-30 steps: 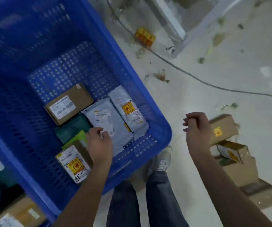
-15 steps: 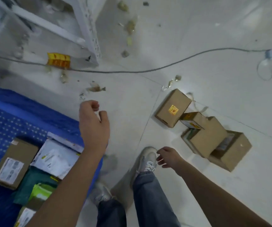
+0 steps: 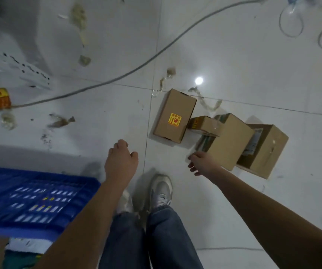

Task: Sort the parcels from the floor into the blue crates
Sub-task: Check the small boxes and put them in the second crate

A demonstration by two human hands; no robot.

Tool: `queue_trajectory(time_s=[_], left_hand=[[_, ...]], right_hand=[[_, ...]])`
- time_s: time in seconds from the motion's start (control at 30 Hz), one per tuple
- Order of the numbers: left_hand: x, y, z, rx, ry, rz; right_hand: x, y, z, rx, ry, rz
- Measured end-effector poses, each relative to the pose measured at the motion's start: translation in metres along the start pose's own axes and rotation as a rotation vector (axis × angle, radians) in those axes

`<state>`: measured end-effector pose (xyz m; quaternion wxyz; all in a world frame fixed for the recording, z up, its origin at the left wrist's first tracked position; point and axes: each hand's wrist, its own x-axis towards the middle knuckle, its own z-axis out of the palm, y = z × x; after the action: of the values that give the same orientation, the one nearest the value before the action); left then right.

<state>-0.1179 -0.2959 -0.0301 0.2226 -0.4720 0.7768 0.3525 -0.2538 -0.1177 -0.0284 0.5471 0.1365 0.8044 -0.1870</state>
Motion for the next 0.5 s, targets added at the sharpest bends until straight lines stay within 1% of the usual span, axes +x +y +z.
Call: queue_trajectory(time_s=[0.07,0.13,0.2,0.27,0.37,0.43,0.5], left_hand=[[0.012,0.009,0.021,0.012,-0.073,0.024],[0.019,0.019,0.040,0.039,-0.161,0.005],[0.032,0.029,0.057,0.089,-0.246,0.042],[0.053,0.039,0.069,0.101,-0.293,0.070],[0.096,0.048,0.083,-0.041,-0.319,0.036],[0.126,0.051,0.092,-0.158,-0.349,-0.061],[0.151,0.054,0.101,-0.254,-0.359,-0.166]], right_hand=[[0.017,-0.001,0.007,-0.004,0.004,-0.005],[0.032,-0.003,0.015,-0.027,-0.002,0.005],[0.053,-0.004,0.021,-0.054,0.008,0.019],[0.075,-0.009,0.026,-0.041,0.043,0.034],[0.108,-0.013,0.035,0.110,0.107,0.055],[0.128,-0.016,0.039,0.242,0.114,0.042],[0.147,-0.015,0.040,0.304,0.084,0.052]])
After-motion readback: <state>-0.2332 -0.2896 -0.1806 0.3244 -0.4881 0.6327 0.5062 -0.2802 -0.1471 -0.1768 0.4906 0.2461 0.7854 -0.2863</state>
